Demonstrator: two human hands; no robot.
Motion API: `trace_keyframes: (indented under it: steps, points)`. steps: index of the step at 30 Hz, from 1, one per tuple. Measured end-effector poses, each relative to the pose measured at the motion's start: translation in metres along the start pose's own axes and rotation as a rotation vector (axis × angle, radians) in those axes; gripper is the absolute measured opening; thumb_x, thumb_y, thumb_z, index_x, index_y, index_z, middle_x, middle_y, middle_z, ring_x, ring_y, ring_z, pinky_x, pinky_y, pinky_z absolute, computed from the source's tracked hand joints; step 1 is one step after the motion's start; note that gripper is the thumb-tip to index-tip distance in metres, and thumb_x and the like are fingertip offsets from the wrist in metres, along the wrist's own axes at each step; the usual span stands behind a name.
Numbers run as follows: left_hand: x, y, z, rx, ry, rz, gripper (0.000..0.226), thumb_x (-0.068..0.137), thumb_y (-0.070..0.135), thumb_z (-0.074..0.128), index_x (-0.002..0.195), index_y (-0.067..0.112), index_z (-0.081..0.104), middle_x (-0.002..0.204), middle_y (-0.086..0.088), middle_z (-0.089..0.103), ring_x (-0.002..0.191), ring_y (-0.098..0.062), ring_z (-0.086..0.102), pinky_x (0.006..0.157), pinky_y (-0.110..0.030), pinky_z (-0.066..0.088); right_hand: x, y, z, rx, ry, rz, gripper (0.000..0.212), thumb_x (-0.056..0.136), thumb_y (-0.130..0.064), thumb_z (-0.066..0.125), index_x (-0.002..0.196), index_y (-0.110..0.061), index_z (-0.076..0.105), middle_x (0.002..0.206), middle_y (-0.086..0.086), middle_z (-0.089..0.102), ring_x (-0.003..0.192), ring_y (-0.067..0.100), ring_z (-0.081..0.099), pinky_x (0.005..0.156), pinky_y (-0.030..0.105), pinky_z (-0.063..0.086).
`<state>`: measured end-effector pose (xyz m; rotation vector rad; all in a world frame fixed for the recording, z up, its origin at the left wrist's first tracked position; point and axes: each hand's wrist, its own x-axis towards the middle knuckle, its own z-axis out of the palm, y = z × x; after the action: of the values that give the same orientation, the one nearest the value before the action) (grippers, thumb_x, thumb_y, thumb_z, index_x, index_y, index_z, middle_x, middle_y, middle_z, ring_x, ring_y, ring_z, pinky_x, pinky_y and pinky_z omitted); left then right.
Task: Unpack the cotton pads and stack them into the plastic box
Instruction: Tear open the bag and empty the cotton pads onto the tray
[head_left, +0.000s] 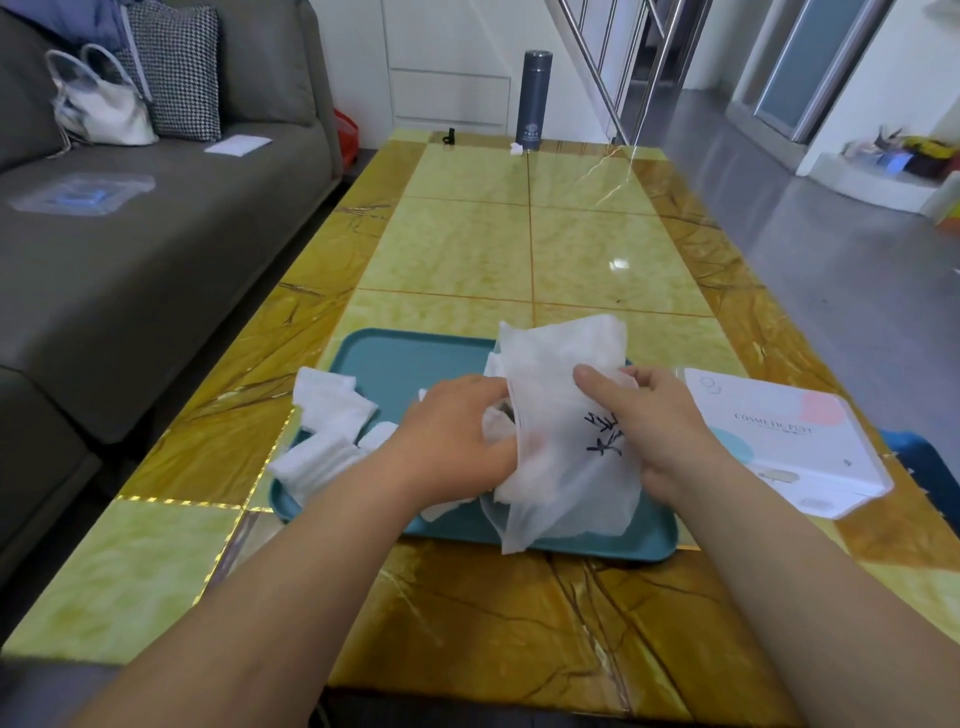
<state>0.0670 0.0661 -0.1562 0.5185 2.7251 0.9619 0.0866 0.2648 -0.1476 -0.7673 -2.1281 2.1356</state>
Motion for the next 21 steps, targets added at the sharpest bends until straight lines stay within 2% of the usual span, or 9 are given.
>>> trace_keyframes:
  steps: [1,3,5,7,10,12,17,19,21]
  points:
    - [0.002,0.000,0.001,0.011,0.014,-0.005,0.045,0.081,0.060,0.052,0.124,0.051,0.061,0.126,0.020,0.061,0.126,-0.015,0.052,0.112,-0.056,0.039,0.001,0.001,0.000,0.015,0.011,-0.010,0.045,0.080,-0.036,0.088,0.111,-0.022,0.058,0.118,0.008,0.071,0.099,0.029,0.074,0.083,0.049,0.063]
    - [0.005,0.003,0.002,0.129,0.076,-0.025,0.048,0.088,0.065,0.045,0.129,0.047,0.062,0.144,0.015,0.052,0.142,-0.018,0.038,0.122,-0.067,0.010,0.004,0.001,0.000,0.051,0.058,-0.046,0.040,0.089,-0.029,0.080,0.121,-0.026,0.057,0.123,0.004,0.067,0.098,0.023,0.072,0.076,0.039,0.062]
    - [0.005,0.011,0.001,0.250,0.165,-0.007,0.049,0.094,0.066,0.047,0.135,0.044,0.060,0.158,0.008,0.041,0.150,-0.019,0.026,0.125,-0.061,-0.004,0.006,0.000,-0.002,0.075,0.087,-0.073,0.045,0.096,-0.027,0.069,0.139,-0.028,0.054,0.132,-0.001,0.062,0.106,0.020,0.067,0.084,0.037,0.059]
    - [0.006,0.018,0.001,0.233,0.226,0.069,0.051,0.094,0.060,0.056,0.140,0.038,0.059,0.158,0.004,0.042,0.148,-0.023,0.030,0.126,-0.051,0.009,0.006,-0.003,-0.002,0.071,0.055,-0.094,0.049,0.100,-0.029,0.061,0.148,-0.034,0.050,0.139,-0.004,0.060,0.115,0.019,0.065,0.094,0.040,0.058]
    - [0.015,0.025,0.003,0.094,0.279,0.102,0.065,0.091,0.045,0.064,0.151,0.031,0.046,0.151,0.004,0.044,0.139,-0.024,0.039,0.110,-0.036,0.036,0.003,-0.009,-0.008,0.111,-0.049,-0.139,0.046,0.102,-0.025,0.055,0.145,-0.043,0.052,0.133,-0.006,0.068,0.113,0.019,0.071,0.093,0.042,0.061]
    - [0.023,0.029,0.003,-0.006,0.325,0.046,0.076,0.086,0.044,0.068,0.155,0.031,0.037,0.149,0.007,0.042,0.135,-0.019,0.040,0.099,-0.031,0.036,0.002,-0.012,-0.013,0.148,-0.119,-0.157,0.047,0.105,-0.016,0.053,0.144,-0.043,0.053,0.123,-0.008,0.075,0.109,0.017,0.074,0.091,0.039,0.061]
    - [0.029,0.041,0.007,-0.253,0.246,0.038,0.084,0.082,0.037,0.081,0.153,0.040,0.036,0.146,0.012,0.039,0.129,-0.012,0.047,0.097,-0.029,0.040,-0.005,-0.018,-0.025,0.293,-0.246,-0.106,0.046,0.099,-0.003,0.053,0.128,-0.037,0.063,0.110,0.005,0.079,0.091,0.027,0.077,0.076,0.041,0.061]
    - [0.030,0.044,0.012,-0.321,0.231,0.043,0.081,0.078,0.044,0.085,0.145,0.048,0.040,0.139,0.014,0.040,0.120,-0.008,0.052,0.094,-0.028,0.045,-0.006,-0.018,-0.028,0.324,-0.279,-0.076,0.043,0.094,-0.003,0.056,0.126,-0.030,0.064,0.108,0.009,0.079,0.086,0.029,0.074,0.072,0.041,0.060]
    - [0.030,0.045,0.015,-0.378,0.254,0.038,0.074,0.077,0.042,0.087,0.137,0.050,0.045,0.131,0.014,0.040,0.111,-0.002,0.053,0.085,-0.020,0.046,-0.007,-0.016,-0.029,0.363,-0.319,-0.060,0.038,0.088,-0.012,0.063,0.125,-0.021,0.062,0.107,0.014,0.076,0.087,0.032,0.072,0.074,0.043,0.059]
